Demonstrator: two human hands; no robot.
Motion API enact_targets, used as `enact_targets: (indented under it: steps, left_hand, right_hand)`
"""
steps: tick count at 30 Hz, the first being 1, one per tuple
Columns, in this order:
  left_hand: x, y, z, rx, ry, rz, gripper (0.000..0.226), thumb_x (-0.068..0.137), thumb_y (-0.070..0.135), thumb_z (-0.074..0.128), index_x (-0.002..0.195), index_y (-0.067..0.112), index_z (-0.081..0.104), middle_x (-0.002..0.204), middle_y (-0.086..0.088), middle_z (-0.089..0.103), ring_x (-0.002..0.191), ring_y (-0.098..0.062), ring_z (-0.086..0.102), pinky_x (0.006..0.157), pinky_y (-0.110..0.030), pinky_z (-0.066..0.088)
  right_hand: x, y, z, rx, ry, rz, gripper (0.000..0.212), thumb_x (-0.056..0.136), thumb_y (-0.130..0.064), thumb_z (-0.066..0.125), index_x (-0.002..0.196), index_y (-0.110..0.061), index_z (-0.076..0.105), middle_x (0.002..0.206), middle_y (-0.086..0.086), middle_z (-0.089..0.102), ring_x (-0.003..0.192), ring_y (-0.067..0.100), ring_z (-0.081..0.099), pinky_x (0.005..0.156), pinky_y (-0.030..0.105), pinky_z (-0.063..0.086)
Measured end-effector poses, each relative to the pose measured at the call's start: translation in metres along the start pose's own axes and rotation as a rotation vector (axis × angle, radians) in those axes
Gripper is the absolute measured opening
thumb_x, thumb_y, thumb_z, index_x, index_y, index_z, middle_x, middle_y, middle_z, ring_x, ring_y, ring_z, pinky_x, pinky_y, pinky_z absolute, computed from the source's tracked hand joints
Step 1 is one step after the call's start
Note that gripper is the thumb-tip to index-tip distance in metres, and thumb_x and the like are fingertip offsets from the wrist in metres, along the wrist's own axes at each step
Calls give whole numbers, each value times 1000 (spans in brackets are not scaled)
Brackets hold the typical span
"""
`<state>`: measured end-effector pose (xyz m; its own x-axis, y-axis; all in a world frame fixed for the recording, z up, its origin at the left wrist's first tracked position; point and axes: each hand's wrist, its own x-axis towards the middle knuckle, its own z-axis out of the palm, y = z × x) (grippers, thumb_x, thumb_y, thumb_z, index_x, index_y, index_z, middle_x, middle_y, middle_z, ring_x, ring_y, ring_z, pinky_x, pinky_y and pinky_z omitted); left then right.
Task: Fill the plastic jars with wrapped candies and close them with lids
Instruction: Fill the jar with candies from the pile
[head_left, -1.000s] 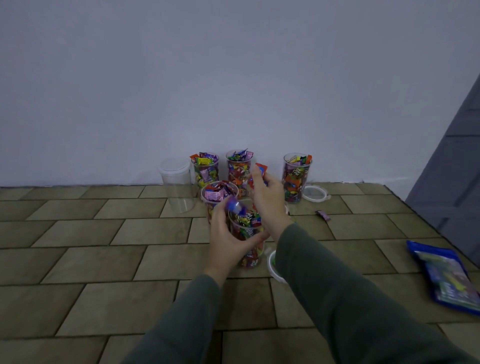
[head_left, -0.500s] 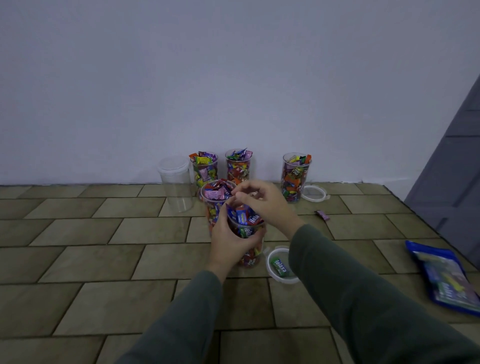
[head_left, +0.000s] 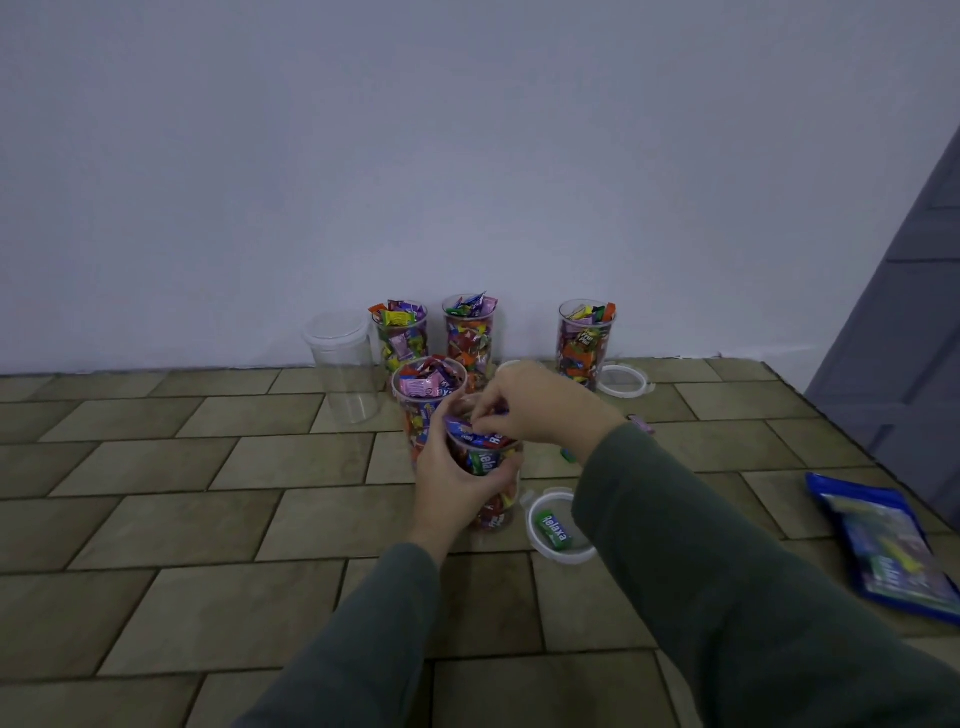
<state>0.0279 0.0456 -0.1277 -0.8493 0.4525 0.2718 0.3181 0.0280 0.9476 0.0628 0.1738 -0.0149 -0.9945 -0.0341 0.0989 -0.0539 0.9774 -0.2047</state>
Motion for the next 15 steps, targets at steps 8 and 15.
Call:
enact_targets:
  steps: [8, 15]
  left_hand:
    - [-1, -1, 3, -41, 27, 36, 90, 60, 34, 85, 138, 41, 40, 131, 13, 56, 117, -2, 57, 95, -22, 49]
    - [-3, -9, 11, 9, 78, -39, 89, 64, 34, 88, 139, 19, 43, 126, 6, 58, 117, -8, 56, 102, -32, 47]
  right_hand:
    - [-34, 32, 14, 375, 479, 310, 14, 92, -26, 60, 87, -15, 67, 77, -6, 61, 69, 5, 55, 64, 13, 44]
    - [-54, 59, 100, 102, -269, 614, 30, 83, -36, 70, 101, -12, 71, 103, 6, 69, 93, 21, 63, 80, 32, 53]
